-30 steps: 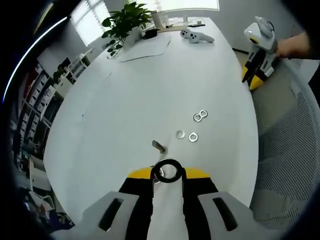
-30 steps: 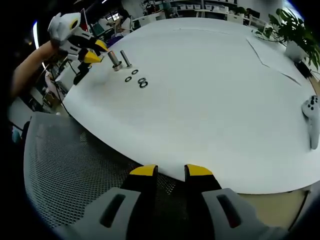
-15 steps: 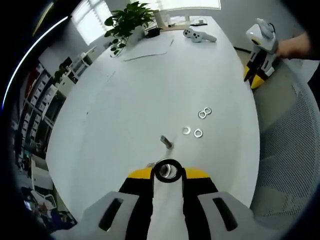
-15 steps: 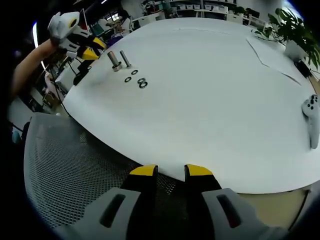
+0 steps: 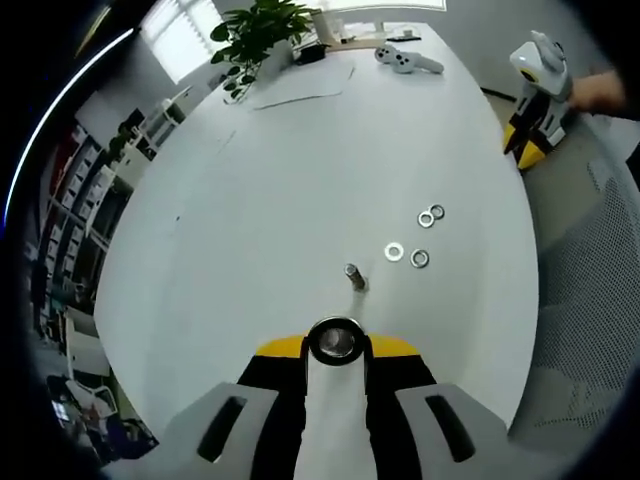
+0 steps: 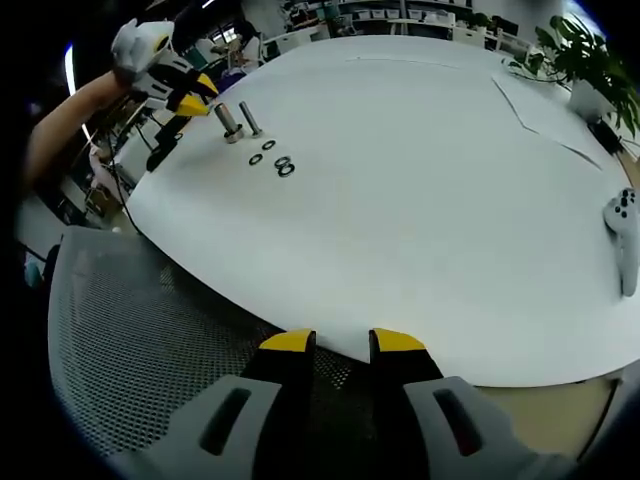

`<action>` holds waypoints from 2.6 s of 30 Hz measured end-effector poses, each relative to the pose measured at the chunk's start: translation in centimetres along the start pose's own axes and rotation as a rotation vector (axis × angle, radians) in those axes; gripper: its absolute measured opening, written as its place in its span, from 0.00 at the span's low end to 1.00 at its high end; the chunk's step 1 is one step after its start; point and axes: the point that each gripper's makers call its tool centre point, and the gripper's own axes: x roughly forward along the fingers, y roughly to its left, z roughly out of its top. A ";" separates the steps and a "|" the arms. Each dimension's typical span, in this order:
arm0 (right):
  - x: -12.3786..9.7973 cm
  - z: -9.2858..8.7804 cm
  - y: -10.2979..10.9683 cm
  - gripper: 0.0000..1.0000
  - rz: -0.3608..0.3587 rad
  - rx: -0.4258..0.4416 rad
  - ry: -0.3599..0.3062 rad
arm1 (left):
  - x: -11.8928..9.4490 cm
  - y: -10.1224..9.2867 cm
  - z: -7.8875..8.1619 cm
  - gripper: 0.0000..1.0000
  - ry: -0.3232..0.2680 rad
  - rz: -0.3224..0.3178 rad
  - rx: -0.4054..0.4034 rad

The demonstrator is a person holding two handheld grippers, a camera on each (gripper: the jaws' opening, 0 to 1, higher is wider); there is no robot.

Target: Place the washer onto the threaded stud by aligning its center hole with the stud, sliding it down to the base, and recovering from edge contact or off-axis alignment until the washer reaches the visible bottom stop.

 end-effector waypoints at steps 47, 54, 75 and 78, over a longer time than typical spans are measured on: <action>0.0 0.1 0.0 0.24 0.001 -0.001 -0.004 | 3.4 -0.1 -0.3 0.19 0.263 -0.210 0.155; 0.0 0.0 0.0 0.24 0.002 -0.001 -0.004 | 4.3 -0.4 -0.6 0.19 0.276 -0.224 0.155; 0.0 0.1 0.1 0.24 0.005 -0.006 -0.006 | 4.9 -0.7 -1.5 0.21 0.290 -0.195 0.080; 0.0 0.1 0.1 0.24 0.007 -0.009 -0.005 | 4.1 -0.4 -1.2 0.23 0.259 -0.169 0.075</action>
